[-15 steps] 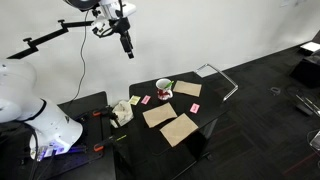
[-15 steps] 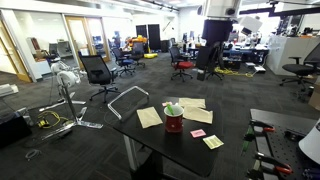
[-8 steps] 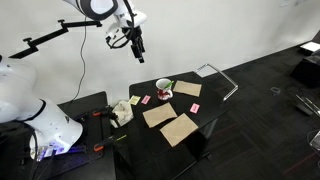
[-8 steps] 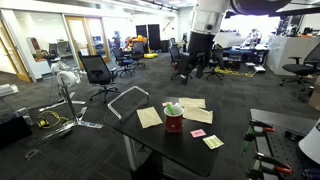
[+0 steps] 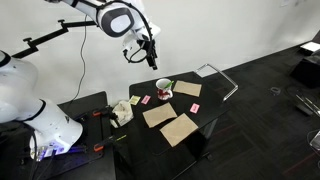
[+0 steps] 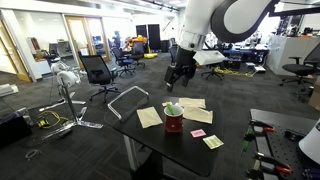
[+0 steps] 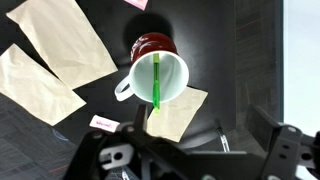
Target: Take the green pen out of the maroon mug
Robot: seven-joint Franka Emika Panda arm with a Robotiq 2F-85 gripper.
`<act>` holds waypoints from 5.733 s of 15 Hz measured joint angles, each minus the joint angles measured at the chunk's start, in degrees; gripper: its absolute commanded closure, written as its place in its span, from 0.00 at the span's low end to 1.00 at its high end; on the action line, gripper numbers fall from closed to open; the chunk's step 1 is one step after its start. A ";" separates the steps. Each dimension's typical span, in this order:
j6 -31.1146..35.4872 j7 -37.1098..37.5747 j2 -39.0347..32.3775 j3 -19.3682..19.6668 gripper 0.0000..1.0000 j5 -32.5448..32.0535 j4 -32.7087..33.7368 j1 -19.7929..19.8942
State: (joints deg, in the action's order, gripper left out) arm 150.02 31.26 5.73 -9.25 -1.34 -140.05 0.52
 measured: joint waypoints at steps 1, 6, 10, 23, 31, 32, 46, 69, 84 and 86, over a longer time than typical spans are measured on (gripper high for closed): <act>0.90 -0.42 -1.20 0.43 0.00 -0.56 0.43 0.00; 1.86 -5.27 -5.77 2.60 0.00 -1.36 2.58 -0.27; 1.86 -7.28 -6.95 3.30 0.00 -1.22 2.98 -0.53; 1.78 -7.31 -9.48 4.58 0.40 -1.45 3.12 -1.13; 1.39 -7.34 -11.76 5.28 0.46 -2.12 4.36 -1.52; 1.36 -7.34 -12.08 5.57 0.48 -2.13 4.44 -1.72; -0.11 -7.36 -16.89 6.77 0.62 -2.01 7.14 -2.83; -0.41 -7.52 -23.98 8.43 1.00 -1.95 12.55 -4.12; -0.42 -7.40 -16.33 10.50 0.98 -4.43 10.47 -6.26; -0.48 -7.46 -13.68 10.54 0.98 -4.45 9.70 -6.15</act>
State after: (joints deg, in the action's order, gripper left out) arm 149.55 23.79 -7.95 1.29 -5.79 -130.34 -5.63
